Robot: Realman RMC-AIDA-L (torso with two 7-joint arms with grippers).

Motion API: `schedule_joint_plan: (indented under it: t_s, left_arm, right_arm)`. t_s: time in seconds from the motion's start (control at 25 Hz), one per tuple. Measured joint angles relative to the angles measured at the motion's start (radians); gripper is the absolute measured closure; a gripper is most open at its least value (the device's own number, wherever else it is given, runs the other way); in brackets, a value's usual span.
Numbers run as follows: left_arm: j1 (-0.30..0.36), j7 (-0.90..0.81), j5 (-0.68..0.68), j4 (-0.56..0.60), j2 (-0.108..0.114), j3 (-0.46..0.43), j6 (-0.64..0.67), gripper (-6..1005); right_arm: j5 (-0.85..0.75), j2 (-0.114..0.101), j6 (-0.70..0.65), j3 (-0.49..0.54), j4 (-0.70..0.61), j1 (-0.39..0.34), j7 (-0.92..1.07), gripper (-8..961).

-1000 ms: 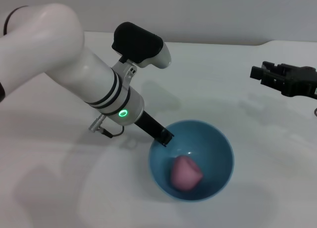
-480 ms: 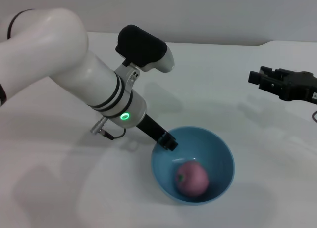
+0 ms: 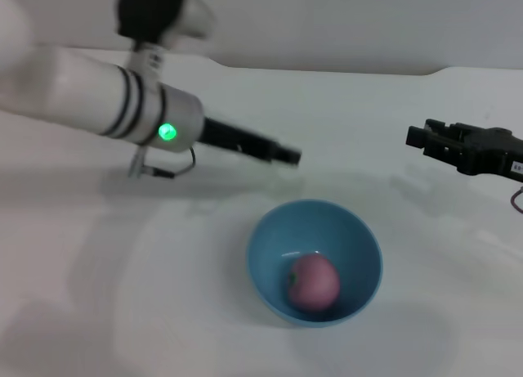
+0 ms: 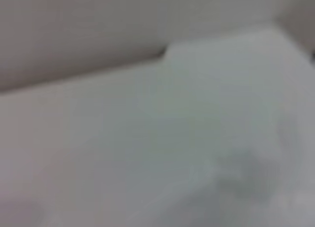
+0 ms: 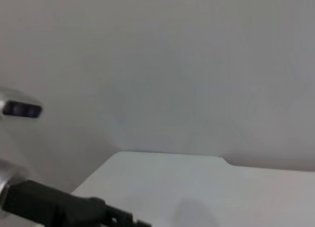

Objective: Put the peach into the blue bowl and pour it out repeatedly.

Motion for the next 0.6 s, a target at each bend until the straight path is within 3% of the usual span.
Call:
schedule_joint_plan:
  t_s: [0.16,0.2,0.28,0.32,0.36,0.6]
  left_arm:
    - [0.077,0.173,-0.218,-0.035,0.002,-0.167,0.011,485]
    - [0.077,0.173,-0.218,-0.035,0.002,-0.167,0.011,486]
    - [0.112,0.254,-0.331,-0.064,0.003,-0.237,0.018,486]
    - [0.141,0.351,-0.455,-0.112,0.003,-0.29,0.028,486]
    - [0.141,0.351,-0.455,-0.112,0.003,-0.29,0.028,486]
    - [0.2,0.771,-0.853,-0.36,0.001,-0.465,0.127,487]
  right_arm:
    - [0.081,-0.001,-0.006,0.004,0.061,0.003,-0.071,500]
    - [0.081,-0.001,-0.006,0.004,0.061,0.003,-0.071,500]
    - [0.146,0.0,-0.012,0.009,0.094,0.001,-0.128,500]
    - [0.214,-0.001,-0.013,0.01,0.132,0.0,-0.175,500]
    - [0.214,-0.001,-0.013,0.01,0.132,0.0,-0.175,500]
    - [0.552,-0.001,-0.017,0.012,0.32,0.0,-0.426,500]
